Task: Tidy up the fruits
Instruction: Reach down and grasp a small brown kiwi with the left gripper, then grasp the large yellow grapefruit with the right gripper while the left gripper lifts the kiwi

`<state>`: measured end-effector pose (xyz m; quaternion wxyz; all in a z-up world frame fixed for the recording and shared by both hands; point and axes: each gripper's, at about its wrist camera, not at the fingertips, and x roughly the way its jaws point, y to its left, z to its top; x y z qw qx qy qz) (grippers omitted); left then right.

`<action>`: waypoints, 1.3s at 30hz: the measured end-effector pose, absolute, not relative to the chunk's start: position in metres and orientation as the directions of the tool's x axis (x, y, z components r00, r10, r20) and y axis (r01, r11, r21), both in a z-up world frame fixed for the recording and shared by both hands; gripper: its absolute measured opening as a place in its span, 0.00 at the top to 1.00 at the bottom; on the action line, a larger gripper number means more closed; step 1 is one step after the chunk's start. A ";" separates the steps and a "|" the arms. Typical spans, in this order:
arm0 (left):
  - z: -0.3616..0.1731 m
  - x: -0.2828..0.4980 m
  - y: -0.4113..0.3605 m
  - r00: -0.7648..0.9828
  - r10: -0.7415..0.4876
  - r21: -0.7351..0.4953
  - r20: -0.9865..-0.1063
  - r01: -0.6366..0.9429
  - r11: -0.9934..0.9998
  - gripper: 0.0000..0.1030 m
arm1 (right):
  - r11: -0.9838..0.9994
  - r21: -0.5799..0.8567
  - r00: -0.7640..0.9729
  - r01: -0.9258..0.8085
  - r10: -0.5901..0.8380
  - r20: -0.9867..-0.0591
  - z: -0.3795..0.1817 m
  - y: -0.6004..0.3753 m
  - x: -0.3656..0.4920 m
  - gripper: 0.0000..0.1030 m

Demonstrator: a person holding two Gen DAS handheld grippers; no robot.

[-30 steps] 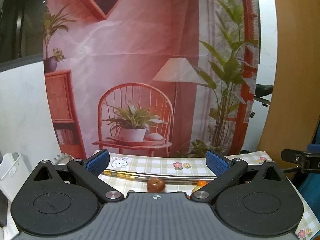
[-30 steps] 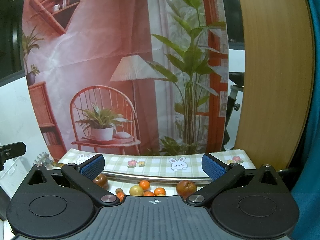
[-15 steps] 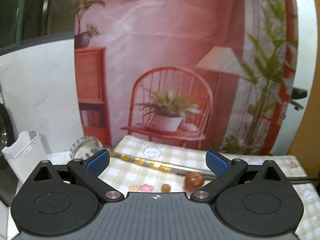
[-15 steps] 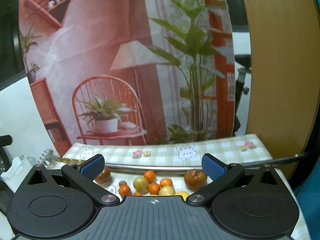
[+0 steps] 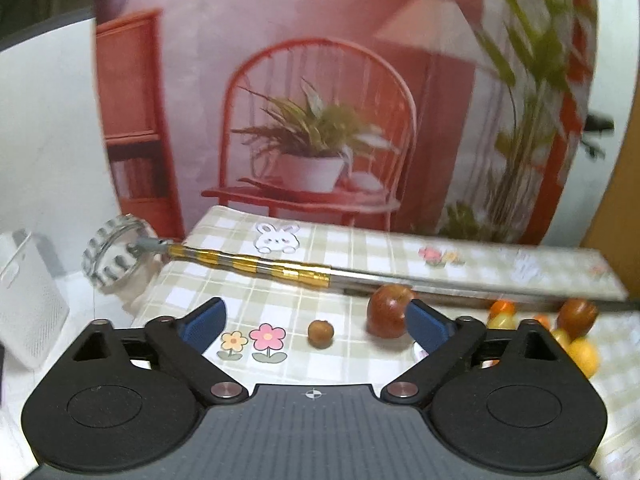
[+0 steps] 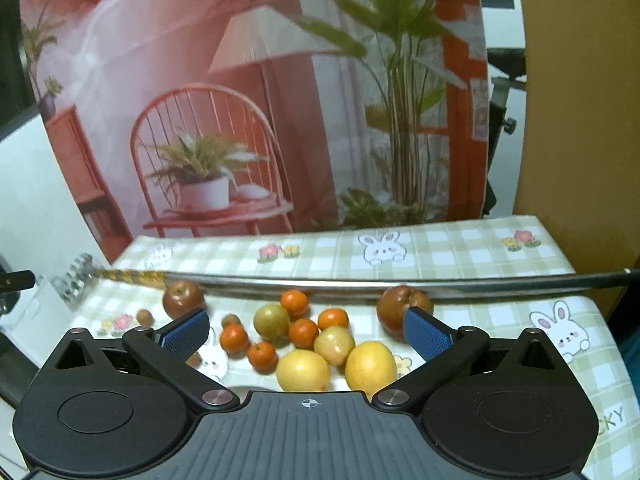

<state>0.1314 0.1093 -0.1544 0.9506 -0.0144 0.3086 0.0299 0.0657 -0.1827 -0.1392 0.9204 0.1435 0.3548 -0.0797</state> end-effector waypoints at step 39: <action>-0.246 0.182 0.093 0.706 -0.110 -0.096 -0.700 0.059 0.994 0.71 | 0.913 0.223 0.657 0.341 -0.062 -0.751 -0.235 -0.224 0.093 0.01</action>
